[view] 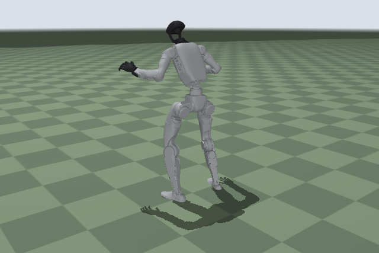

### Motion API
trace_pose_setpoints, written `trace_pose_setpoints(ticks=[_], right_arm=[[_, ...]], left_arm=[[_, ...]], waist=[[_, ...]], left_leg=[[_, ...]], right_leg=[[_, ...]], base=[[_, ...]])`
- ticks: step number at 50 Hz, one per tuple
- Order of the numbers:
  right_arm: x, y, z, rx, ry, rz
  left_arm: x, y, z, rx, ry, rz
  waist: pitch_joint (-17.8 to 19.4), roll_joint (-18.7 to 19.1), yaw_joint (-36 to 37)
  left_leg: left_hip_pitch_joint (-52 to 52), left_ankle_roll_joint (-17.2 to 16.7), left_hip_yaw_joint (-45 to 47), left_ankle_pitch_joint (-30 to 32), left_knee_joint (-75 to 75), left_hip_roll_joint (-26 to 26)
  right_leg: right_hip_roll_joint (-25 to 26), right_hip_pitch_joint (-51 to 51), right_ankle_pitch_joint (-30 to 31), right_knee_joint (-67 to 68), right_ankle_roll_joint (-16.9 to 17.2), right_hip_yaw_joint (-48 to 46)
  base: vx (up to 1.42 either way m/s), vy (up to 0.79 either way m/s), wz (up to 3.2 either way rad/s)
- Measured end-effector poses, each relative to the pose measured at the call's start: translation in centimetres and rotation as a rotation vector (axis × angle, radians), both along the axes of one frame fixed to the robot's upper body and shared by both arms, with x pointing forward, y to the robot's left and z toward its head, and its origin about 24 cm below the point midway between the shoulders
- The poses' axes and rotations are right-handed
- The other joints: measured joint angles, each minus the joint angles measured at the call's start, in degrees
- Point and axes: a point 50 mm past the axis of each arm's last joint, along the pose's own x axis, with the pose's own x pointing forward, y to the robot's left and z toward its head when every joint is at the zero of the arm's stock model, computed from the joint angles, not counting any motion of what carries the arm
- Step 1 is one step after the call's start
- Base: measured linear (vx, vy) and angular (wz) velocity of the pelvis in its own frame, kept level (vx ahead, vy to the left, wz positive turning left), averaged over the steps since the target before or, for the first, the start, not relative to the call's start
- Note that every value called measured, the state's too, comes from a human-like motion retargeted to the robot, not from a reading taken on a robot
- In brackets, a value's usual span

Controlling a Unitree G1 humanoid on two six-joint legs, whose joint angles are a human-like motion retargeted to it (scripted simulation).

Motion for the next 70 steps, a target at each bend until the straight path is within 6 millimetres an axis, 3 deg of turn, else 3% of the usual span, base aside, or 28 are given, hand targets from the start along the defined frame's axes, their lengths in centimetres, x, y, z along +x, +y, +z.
trace_pose_setpoints(ticks=[5,10,17,22,25,27,29,34,40,47,55,63,70], right_arm=[[1.3,2.0,1.6,-0.129,0.004,0.077],[1.9,2.9,5.1,-0.278,-0.088,0.030],[1.8,4.2,10.2,-0.289,-0.326,-0.001],[1.3,4.6,12.4,-0.344,-0.357,0.014],[1.8,4.5,11.1,-0.362,-0.255,0.029],[2.1,4.2,9.7,-0.375,-0.183,0.023],[1.9,3.7,8.9,-0.368,-0.151,0.004],[1.2,3.2,7.4,-0.356,-0.120,-0.026],[0.4,3.8,5.8,-0.379,-0.070,-0.008],[-0.9,5.2,4.8,-0.336,-0.085,0.031],[-0.4,6.0,5.3,-0.291,-0.133,0.049],[0.0,6.3,5.0,-0.301,-0.123,0.054],[-0.2,7.0,4.0,-0.288,-0.079,0.102]], left_arm=[[1.0,-1.2,1.8,0.058,-0.022,-0.001],[1.4,-1.3,4.0,0.066,-0.076,0.034],[0.9,-1.6,6.9,0.069,-0.169,0.017],[0.1,-1.6,8.1,0.088,-0.207,0.012],[0.2,-1.3,6.5,0.086,-0.144,0.022],[0.4,-1.2,4.8,0.069,-0.086,0.028],[0.2,-0.9,3.6,0.047,-0.064,0.041],[-0.3,-1.1,1.3,-0.023,-0.037,0.030],[-1.0,-2.2,-0.8,-0.118,-0.015,-0.049],[-2.5,-2.7,-1.1,-0.174,-0.062,-0.048],[-1.8,-2.6,-0.9,-0.114,-0.046,-0.009],[-1.6,-2.9,-1.1,-0.117,-0.027,-0.036],[-1.8,-3.8,-1.6,-0.163,0.018,-0.124]], waist=[[1.46,1.96,-1.51],[1.46,4.08,-2.37],[1.46,4.76,-3.06],[1.46,4.09,-2.91],[1.46,4.69,-0.09],[1.46,6.38,2.07],[1.46,8.23,3.65],[1.46,10.44,4.32],[1.46,10.39,3.12],[1.46,7.89,0.70],[1.46,7.19,1.29],[1.46,7.60,1.62],[1.46,6.79,0.24]], left_leg=[[-19.15,-0.14,-3.41,-6.81,21.43,3.26],[-39.23,-0.02,-6.04,-11.39,40.61,5.77],[-65.49,-4.74,-10.36,-14.13,66.67,9.33],[-78.64,-5.80,-13.40,-16.75,84.98,11.85],[-78.68,-3.90,-16.98,-21.45,96.23,16.36],[-78.68,-0.25,-22.25,-27.01,106.20,18.94],[-78.68,-0.25,-26.13,-29.44,112.52,20.13],[-78.68,-0.85,-33.10,-29.97,122.56,18.26],[-78.68,-0.54,-38.55,-29.97,130.09,13.68],[-78.68,2.38,-35.00,-29.97,128.29,15.67],[-78.68,2.58,-33.40,-29.97,125.55,19.60],[-78.68,2.42,-36.88,-29.97,129.66,17.82],[-78.68,2.60,-35.73,-29.97,130.40,16.71]], right_leg=[[-2.34,-17.25,-8.28,20.57,-4.06,1.57],[-4.58,-37.18,-14.15,40.52,-7.14,5.03],[-5.85,-64.05,-20.57,67.15,-8.59,12.75],[-4.91,-79.13,-24.68,86.02,-8.34,20.58],[-0.79,-80.16,-24.77,94.66,-7.77,23.57],[2.84,-80.16,-24.77,102.20,-7.43,25.38],[5.31,-80.16,-24.77,107.50,-7.28,26.80],[8.86,-80.16,-24.77,118.94,-6.88,31.65],[12.81,-80.16,-24.77,127.93,-3.97,37.90],[11.95,-80.16,-24.77,124.70,-2.85,38.26],[10.93,-80.16,-24.77,120.75,-4.71,33.89],[13.30,-80.16,-24.77,125.91,-4.47,37.05],[13.59,-80.16,-24.77,126.84,-2.24,40.10]], base=[[-0.21,0.00,0.32],[-0.20,0.01,0.13],[-0.13,0.02,-0.08],[-0.03,0.03,-0.24],[-0.07,0.12,-1.26],[-0.10,0.16,-1.32],[-0.11,0.08,-0.76],[-0.14,-0.04,-0.04],[-0.04,-0.03,0.08],[0.03,0.02,-0.03],[0.04,0.02,-0.17],[-0.01,-0.01,0.03],[-0.01,0.00,0.09]])
